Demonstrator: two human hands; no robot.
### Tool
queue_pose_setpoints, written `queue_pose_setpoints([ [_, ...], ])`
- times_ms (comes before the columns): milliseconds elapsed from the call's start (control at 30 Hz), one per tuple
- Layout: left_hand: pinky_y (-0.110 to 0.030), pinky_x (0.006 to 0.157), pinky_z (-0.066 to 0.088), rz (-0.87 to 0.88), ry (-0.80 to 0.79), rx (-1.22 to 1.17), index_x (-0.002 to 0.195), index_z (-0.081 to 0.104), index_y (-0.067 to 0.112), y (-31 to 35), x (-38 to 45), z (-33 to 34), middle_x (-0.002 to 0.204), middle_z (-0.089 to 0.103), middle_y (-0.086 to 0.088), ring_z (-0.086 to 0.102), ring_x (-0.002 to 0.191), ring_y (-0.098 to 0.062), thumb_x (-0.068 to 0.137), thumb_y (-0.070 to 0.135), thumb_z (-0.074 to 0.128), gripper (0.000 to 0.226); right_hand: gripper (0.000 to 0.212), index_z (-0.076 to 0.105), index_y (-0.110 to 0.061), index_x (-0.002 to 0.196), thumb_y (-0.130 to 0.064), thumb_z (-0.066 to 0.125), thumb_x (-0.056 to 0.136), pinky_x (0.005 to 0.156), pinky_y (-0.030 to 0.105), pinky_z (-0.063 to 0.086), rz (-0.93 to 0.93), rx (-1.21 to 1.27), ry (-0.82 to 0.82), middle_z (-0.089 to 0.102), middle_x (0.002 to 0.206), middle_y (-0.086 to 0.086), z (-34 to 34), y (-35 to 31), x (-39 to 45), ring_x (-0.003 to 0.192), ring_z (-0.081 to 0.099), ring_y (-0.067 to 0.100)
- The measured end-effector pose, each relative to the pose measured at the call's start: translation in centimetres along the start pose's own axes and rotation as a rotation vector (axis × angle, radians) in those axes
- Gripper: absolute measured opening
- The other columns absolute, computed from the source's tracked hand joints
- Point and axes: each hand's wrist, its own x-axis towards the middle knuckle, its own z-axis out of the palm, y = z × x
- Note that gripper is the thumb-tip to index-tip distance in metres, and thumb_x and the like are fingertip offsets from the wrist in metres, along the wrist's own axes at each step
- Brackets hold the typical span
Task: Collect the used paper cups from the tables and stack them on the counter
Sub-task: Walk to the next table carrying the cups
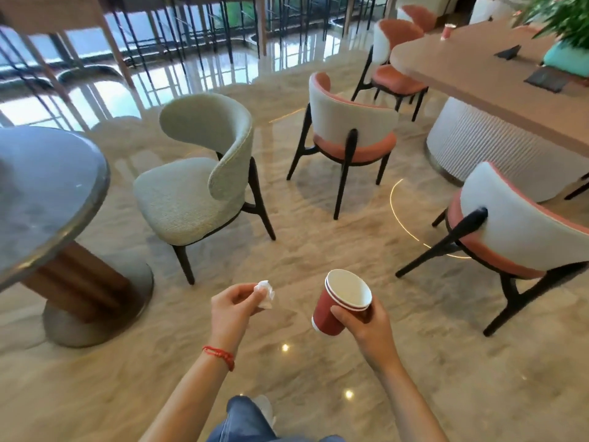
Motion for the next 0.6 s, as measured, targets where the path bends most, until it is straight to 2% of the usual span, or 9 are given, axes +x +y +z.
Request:
queue_pose_setpoints([
  [67,-0.012,0.054,0.051,0.009,0.069,-0.021,0.078,0.07,0.015,0.4,1.2,-1.9,0.078,0.07,-0.005,0.068,0.066,-0.008,0.08,0.009,0.069,0.006,0.047,0.06,-0.012,0.109,0.002,0.078,0.068,0.071,0.014,0.05,0.0,-0.007,-0.079,0.069,0.103,0.003,2.5,-0.4,1.9,0.087,0.067,0.002],
  [200,-0.012,0.052,0.05,0.025,0.223,-0.049,0.076,0.07,0.019,0.6,2.8,-5.7,0.074,0.07,0.001,0.068,0.066,-0.002,0.079,0.012,0.071,0.008,0.049,0.059,-0.014,0.11,0.004,0.076,0.069,0.071,0.014,0.05,0.0,-0.026,-0.246,0.069,0.103,0.0,7.7,-0.8,4.4,0.088,0.067,0.001],
  [333,-0.014,0.056,0.052,0.0,0.348,-0.079,0.079,0.071,0.02,0.4,4.1,-9.0,0.079,0.072,-0.001,0.069,0.071,-0.007,0.078,0.014,0.072,0.006,0.047,0.059,-0.022,0.106,0.001,0.077,0.069,0.068,0.013,0.05,-0.001,-0.057,-0.373,0.069,0.1,-0.004,12.3,-1.1,6.6,0.086,0.067,0.0],
  [467,-0.018,0.059,0.053,-0.027,0.43,-0.113,0.081,0.072,0.017,0.5,5.6,-11.3,0.081,0.073,-0.004,0.07,0.075,-0.014,0.078,0.014,0.072,0.004,0.047,0.058,-0.025,0.102,0.004,0.076,0.069,0.067,0.011,0.05,0.01,-0.073,-0.433,0.068,0.096,-0.006,15.5,-1.1,8.6,0.082,0.066,-0.004],
  [600,-0.017,0.056,0.053,-0.042,0.46,-0.149,0.075,0.073,0.02,0.9,7.8,-11.5,0.073,0.074,0.0,0.07,0.071,-0.012,0.077,0.011,0.073,0.008,0.048,0.058,-0.024,0.103,0.006,0.075,0.069,0.067,0.011,0.05,0.016,-0.079,-0.456,0.068,0.098,-0.005,17.1,-1.3,11.0,0.084,0.066,-0.003],
])
